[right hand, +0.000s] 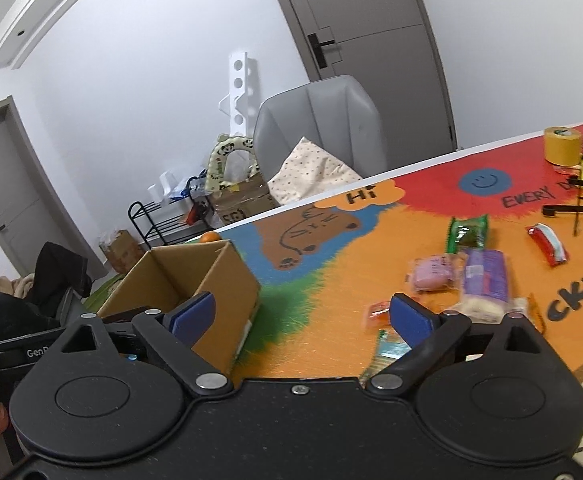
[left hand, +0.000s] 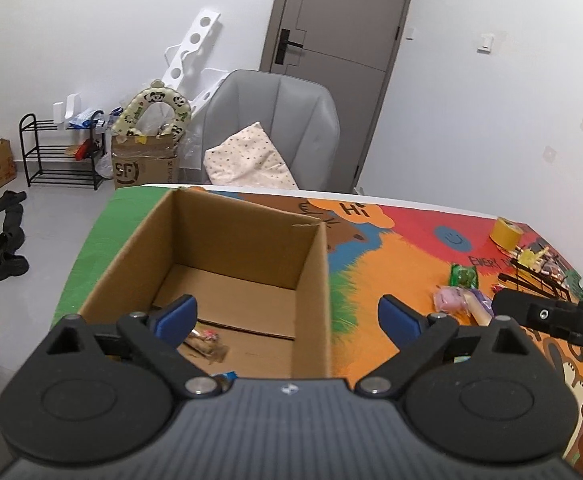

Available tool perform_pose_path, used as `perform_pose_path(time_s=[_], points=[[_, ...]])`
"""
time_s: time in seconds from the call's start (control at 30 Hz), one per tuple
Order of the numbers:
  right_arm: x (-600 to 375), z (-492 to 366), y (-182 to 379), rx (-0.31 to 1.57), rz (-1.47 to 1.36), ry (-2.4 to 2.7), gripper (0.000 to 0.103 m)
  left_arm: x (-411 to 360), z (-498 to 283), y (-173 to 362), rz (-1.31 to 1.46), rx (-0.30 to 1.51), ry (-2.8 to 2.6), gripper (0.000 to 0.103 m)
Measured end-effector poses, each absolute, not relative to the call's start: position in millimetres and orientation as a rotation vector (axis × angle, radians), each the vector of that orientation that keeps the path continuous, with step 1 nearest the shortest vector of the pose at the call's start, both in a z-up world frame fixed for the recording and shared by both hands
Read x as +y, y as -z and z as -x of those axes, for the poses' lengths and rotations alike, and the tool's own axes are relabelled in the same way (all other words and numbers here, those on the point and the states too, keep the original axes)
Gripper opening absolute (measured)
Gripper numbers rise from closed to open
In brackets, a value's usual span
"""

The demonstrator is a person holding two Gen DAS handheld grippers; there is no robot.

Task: Organize snacks
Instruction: 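Move both tools back over the snack pile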

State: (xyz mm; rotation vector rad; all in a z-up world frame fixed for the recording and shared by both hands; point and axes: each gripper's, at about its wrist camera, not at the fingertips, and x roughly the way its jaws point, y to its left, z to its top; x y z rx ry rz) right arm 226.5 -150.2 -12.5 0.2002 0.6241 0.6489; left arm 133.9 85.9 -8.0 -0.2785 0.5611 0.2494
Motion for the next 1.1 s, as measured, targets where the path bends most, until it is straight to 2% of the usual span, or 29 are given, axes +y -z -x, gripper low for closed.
perform_pose_path(time_s=[0.87,1.1], points=[[-233.8,-235.8,39.2,0.659,-0.23,-0.472,0.096,4.6,-167.7,23.0,0.246,0.6,-0.086,0.096],[-233.3,-241.4,56.1,0.712,-0.223,-0.432,0.091,-9.3,-178.3,35.2,0.239,0.63,-0.043,0.096]])
